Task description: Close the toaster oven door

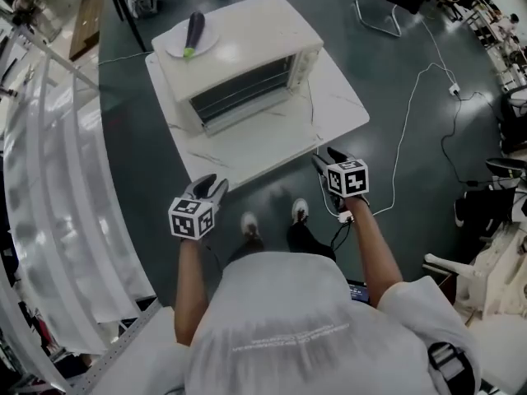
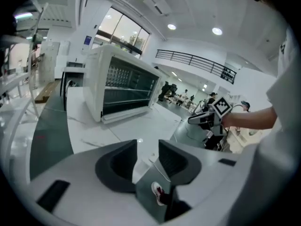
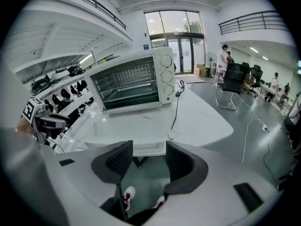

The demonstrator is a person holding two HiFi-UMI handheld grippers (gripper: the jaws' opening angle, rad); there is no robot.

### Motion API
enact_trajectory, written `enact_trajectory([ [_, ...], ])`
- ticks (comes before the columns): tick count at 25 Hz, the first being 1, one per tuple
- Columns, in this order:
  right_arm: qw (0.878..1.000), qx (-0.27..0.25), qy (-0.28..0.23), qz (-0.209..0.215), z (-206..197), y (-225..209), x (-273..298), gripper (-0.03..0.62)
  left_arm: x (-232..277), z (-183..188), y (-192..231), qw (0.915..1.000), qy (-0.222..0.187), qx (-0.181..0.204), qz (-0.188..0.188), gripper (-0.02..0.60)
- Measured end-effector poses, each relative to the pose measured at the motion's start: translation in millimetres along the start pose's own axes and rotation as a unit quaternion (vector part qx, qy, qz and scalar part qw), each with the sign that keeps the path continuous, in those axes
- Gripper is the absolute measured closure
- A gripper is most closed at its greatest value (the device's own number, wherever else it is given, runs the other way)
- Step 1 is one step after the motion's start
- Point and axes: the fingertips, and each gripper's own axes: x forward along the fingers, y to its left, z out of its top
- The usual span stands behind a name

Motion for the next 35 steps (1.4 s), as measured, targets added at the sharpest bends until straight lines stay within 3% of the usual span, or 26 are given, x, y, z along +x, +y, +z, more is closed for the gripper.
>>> enact_trajectory([
  [4, 0.999, -0.016, 0.028, 0.019, -11.5, -15.4, 21.9, 0.382, 12.4, -37.7, 2.2, 0.9975, 0.03, -0.058, 0.028, 0.451],
  [8, 0.997, -0.033, 0.058, 0.044, -25.2, -21.4, 41.6, 0.384, 23.0, -69.9, -4.2, 0.994, 0.063, -0.075, 0.048, 0.439],
  [14, 0.995, -0.048, 0.068, 0.051, -26.9, -30.8, 60.8, 0.384, 50.0, -84.7, -12.4, 0.9896, 0.073, -0.103, 0.069, 0.437],
  [19, 0.991, -0.085, 0.079, 0.071, -26.4, -25.3, 70.3, 0.385, 64.7, -83.9, -11.4, 0.987, 0.06, -0.116, 0.093, 0.437],
  [29, 0.991, -0.07, 0.063, 0.092, -25.0, -28.0, 83.9, 0.385, 82.4, -79.4, -10.0, 0.9787, 0.013, -0.163, 0.124, 0.436],
  [35, 0.992, -0.075, 0.072, 0.077, -25.5, -27.2, 87.5, 0.385, 86.8, -70.5, -6.0, 0.9734, -0.014, -0.184, 0.136, 0.458],
])
